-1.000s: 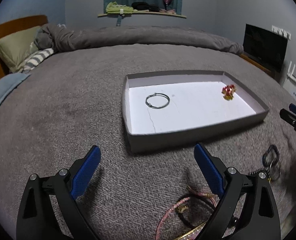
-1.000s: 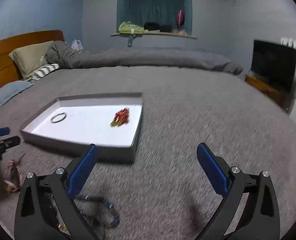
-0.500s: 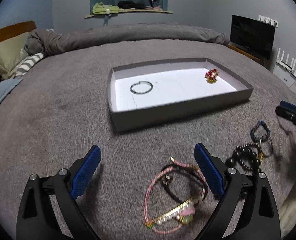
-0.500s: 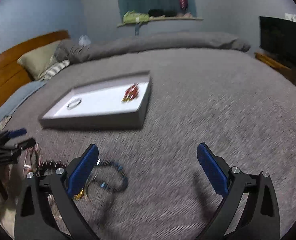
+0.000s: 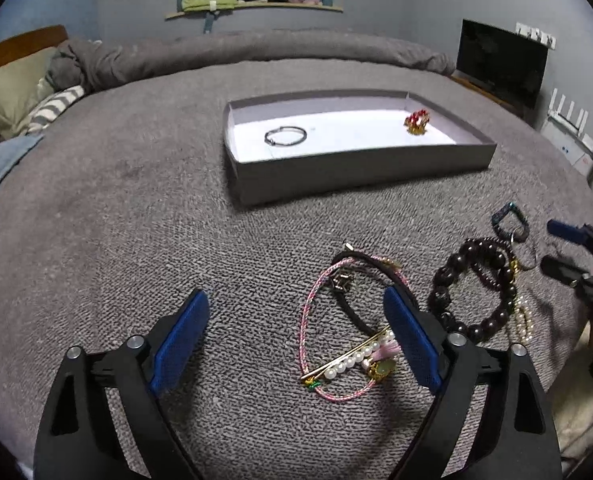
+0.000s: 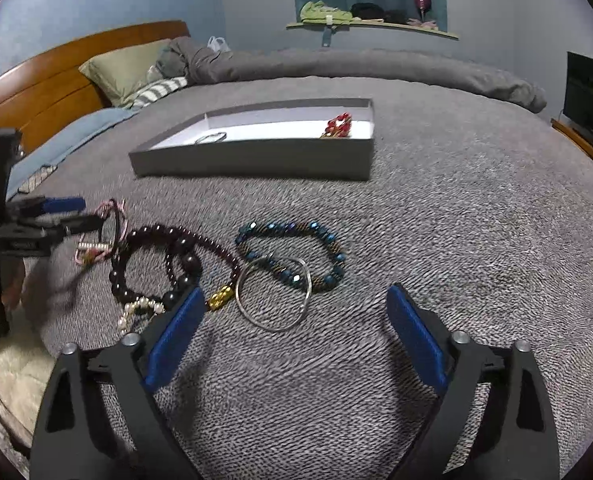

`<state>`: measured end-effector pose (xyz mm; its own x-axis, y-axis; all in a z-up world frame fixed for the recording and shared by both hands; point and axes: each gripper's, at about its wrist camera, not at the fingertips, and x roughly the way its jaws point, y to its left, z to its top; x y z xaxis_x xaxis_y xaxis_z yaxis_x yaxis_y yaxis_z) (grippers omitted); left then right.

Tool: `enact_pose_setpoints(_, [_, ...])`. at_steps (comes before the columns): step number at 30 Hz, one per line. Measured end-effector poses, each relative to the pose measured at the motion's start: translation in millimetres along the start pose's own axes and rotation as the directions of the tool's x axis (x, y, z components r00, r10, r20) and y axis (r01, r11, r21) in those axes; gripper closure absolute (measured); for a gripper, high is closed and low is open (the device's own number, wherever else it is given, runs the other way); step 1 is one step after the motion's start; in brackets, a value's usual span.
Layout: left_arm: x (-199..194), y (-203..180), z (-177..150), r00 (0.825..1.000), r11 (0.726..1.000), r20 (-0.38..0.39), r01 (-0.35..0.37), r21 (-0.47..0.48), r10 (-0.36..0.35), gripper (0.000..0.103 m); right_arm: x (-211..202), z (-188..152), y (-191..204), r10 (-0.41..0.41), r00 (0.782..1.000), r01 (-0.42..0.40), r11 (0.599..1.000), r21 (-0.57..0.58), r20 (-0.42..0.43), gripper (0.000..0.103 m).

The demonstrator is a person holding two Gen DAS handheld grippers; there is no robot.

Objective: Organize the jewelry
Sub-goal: 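Grasp the pink beaded bracelet with the left gripper while the right gripper grasps another silver bangle, then carry the pink bracelet and silver bangle over the white box with both grippers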

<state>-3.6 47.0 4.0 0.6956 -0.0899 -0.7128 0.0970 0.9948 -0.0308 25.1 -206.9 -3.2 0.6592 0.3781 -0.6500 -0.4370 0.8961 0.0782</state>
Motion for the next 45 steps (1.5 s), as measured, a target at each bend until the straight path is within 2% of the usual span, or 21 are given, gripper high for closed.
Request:
enact_pose_setpoints(1, [-0.4,0.9,-0.7,1.000,1.000,-0.001,0.003,-0.001,-0.003,0.023,-0.1,0.2,0.4,0.002,1.000,-0.002,1.000,0.000,0.001,0.024])
enact_pose_setpoints(3, [1.6,2.3,-1.3,1.000,1.000,-0.013,0.002,-0.005,-0.002,0.039,-0.5,0.2,-0.8,0.001,1.000,-0.001,1.000,0.003,0.000,0.032])
enact_pose_setpoints(8, [1.7,2.9,-0.9,1.000,1.000,-0.009,0.002,-0.007,-0.002,0.047,2.5,-0.8,1.2,0.001,1.000,-0.001,1.000,0.001,-0.018,0.048])
enact_pose_setpoints(11, [1.0,-0.3,-1.0,1.000,1.000,-0.006,0.012,0.005,-0.012,0.059,4.1,-1.4,1.3,-0.002,1.000,0.002,1.000,-0.005,-0.026,0.052])
enact_pose_setpoints(14, [1.3,-7.7,-2.2,1.000,0.999,-0.009,0.023,0.040,-0.023,0.072,6.7,-3.0,-0.5,-0.003,0.999,0.003,1.000,0.000,-0.040,0.062])
enact_pose_setpoints(16, [2.6,-11.3,-3.2,1.000,0.998,-0.012,0.014,0.058,-0.013,0.076,6.7,-2.8,-2.3,-0.002,0.999,0.002,1.000,0.004,-0.044,0.068])
enact_pose_setpoints(18, [2.8,-10.8,-3.7,1.000,0.998,-0.015,0.028,0.058,-0.027,0.092,7.1,-3.5,-2.2,-0.003,0.999,0.003,1.000,0.001,-0.045,0.077])
enact_pose_setpoints(20, [3.2,-10.6,-4.5,1.000,0.998,-0.018,0.024,0.058,-0.023,0.098,9.1,-5.0,-1.3,-0.011,0.999,0.010,1.000,-0.009,-0.053,0.081])
enact_pose_setpoints(23, [2.7,-10.2,-5.0,1.000,0.998,-0.015,0.026,0.057,-0.026,0.100,10.6,-5.8,-1.6,-0.014,0.998,0.013,1.000,-0.014,-0.057,0.082])
enact_pose_setpoints(27, [-1.6,-9.6,-3.6,1.000,0.998,0.009,0.028,0.056,-0.028,0.101,9.2,-5.6,-5.7,-0.029,0.998,0.029,1.000,-0.001,-0.051,0.096])
enact_pose_setpoints(45, [-34.0,-1.6,10.7,0.988,0.999,0.153,0.027,0.035,-0.032,0.101,-10.0,5.7,-11.1,-0.062,0.997,0.061,0.998,0.005,0.052,0.098])
